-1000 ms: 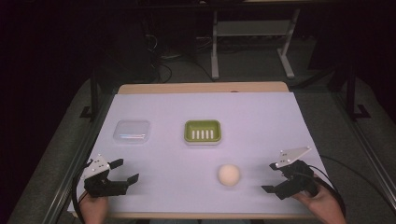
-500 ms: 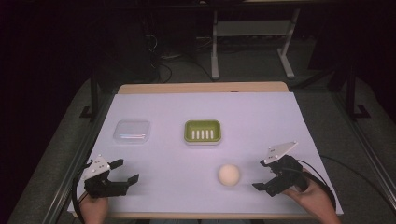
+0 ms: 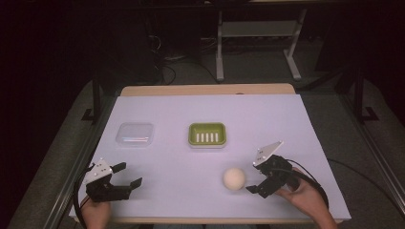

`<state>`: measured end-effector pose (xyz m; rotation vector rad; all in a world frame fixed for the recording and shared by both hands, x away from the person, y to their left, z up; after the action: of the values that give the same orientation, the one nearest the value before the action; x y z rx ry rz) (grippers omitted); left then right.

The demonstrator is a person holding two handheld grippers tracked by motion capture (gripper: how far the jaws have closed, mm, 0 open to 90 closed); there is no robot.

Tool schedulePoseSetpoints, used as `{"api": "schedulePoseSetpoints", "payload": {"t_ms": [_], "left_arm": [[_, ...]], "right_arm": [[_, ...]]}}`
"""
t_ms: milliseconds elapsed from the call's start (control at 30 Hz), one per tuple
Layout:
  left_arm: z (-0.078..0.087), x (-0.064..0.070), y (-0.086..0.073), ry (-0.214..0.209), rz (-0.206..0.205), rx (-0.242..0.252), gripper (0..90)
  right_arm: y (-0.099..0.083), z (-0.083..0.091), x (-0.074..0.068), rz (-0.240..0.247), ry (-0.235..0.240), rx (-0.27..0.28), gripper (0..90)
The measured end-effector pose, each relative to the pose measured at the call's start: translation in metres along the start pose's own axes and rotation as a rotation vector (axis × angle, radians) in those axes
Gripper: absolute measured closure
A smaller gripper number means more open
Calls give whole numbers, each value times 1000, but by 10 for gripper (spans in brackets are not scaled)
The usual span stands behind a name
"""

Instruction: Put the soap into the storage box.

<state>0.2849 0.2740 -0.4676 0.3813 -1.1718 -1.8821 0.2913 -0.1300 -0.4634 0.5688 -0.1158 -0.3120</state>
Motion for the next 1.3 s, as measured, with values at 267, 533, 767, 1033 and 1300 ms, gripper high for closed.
{"api": "schedulePoseSetpoints", "payload": {"t_ms": [267, 533, 767, 1033, 1300], "left_arm": [[1, 0, 0, 0, 2, 4, 130], [0, 0, 0, -3, -2, 1, 130], [1, 0, 0, -5, 3, 0, 130], [1, 0, 0, -1, 2, 3, 130], [1, 0, 0, -1, 0, -1, 130]], "right_arm": [[10, -6, 1, 19, 9, -1, 171], [18, -8, 0, 32, 6, -15, 171], [24, -16, 0, 51, 12, -27, 168], [30, -23, -1, 62, 23, -35, 166], [34, -30, -2, 75, 33, -51, 168]]}}
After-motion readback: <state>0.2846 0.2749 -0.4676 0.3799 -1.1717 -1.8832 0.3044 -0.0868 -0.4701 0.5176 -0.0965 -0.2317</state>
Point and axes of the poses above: each handheld gripper's, and its own axes: z roughly backward along the jaws, y roughly out of its top, x roughly to its right, the point moved 8 cm from there along -z, roughly forward along the jaws, and after that the axes turned 7 degrees about z, right-handed, at the moved point
